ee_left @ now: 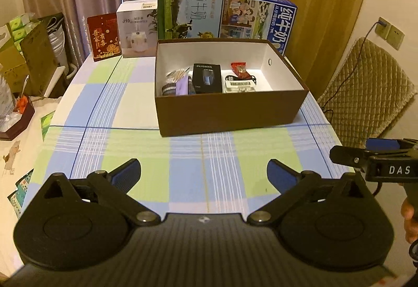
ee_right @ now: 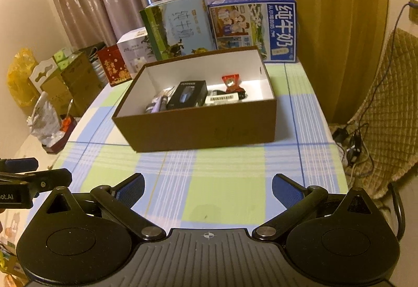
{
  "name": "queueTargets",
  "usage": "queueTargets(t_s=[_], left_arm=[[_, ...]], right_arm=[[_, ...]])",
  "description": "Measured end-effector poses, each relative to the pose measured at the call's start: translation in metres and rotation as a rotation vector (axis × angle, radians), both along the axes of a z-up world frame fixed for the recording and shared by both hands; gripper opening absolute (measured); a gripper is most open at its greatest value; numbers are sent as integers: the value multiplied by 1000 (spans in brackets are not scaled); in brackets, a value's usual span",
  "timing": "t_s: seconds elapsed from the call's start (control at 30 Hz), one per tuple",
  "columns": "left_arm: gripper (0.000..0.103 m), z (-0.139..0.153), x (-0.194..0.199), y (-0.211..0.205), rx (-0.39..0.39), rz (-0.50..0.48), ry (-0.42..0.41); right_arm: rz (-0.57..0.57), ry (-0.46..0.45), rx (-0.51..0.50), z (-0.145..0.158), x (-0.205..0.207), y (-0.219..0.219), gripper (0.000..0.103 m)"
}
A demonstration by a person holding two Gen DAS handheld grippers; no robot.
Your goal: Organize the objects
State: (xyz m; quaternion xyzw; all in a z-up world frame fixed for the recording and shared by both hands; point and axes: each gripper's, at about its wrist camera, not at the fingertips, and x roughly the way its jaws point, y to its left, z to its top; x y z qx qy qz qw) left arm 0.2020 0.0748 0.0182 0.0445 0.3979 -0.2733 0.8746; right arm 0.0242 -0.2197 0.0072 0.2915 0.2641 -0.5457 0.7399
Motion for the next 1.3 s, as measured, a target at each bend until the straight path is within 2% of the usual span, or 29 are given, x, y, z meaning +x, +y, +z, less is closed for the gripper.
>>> queueTargets(t_s=[0.57, 1.3], left_arm=[[101, 1, -52, 40, -10, -101, 7], [101, -3, -77, 60, -8, -132, 6]], right_arm=[[-7, 40, -31, 9, 22, 79, 101], [-12, 53, -15, 2, 31, 111, 101]])
